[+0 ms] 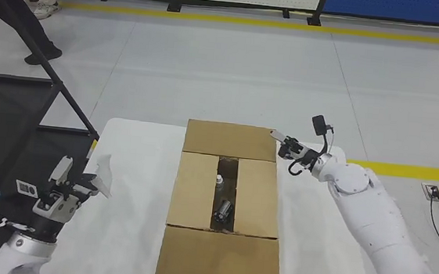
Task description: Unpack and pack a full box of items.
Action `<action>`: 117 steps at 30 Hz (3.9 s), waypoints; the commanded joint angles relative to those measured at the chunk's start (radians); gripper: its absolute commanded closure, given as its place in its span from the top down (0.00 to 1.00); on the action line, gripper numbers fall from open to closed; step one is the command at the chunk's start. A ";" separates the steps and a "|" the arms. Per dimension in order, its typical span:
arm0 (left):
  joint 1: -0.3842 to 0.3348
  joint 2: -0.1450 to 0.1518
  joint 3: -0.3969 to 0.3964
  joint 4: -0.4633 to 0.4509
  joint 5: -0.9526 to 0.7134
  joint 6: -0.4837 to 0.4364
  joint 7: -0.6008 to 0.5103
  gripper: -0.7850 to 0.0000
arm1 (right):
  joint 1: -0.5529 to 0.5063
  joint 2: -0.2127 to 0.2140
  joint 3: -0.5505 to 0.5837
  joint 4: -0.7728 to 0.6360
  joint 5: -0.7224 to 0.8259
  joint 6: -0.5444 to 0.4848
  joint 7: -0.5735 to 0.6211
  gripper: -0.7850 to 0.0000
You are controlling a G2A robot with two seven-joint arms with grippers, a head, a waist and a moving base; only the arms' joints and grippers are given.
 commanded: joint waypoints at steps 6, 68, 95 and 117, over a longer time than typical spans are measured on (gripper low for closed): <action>0.017 -0.001 0.006 0.001 0.015 0.008 -0.005 0.98 | 0.039 -0.052 0.006 0.096 0.131 -0.123 0.150 1.00; -0.061 -0.003 0.039 0.092 0.074 -0.008 -0.004 0.93 | -0.007 -0.025 -0.100 -0.156 0.175 -0.021 0.590 1.00; -0.115 -0.010 0.127 0.146 0.152 0.054 0.073 0.89 | 0.050 -0.085 -0.085 -0.036 0.177 -0.133 0.562 1.00; -0.184 -0.008 0.145 0.149 0.185 0.084 0.057 0.88 | -0.344 0.207 0.177 -0.729 0.196 -0.010 0.714 1.00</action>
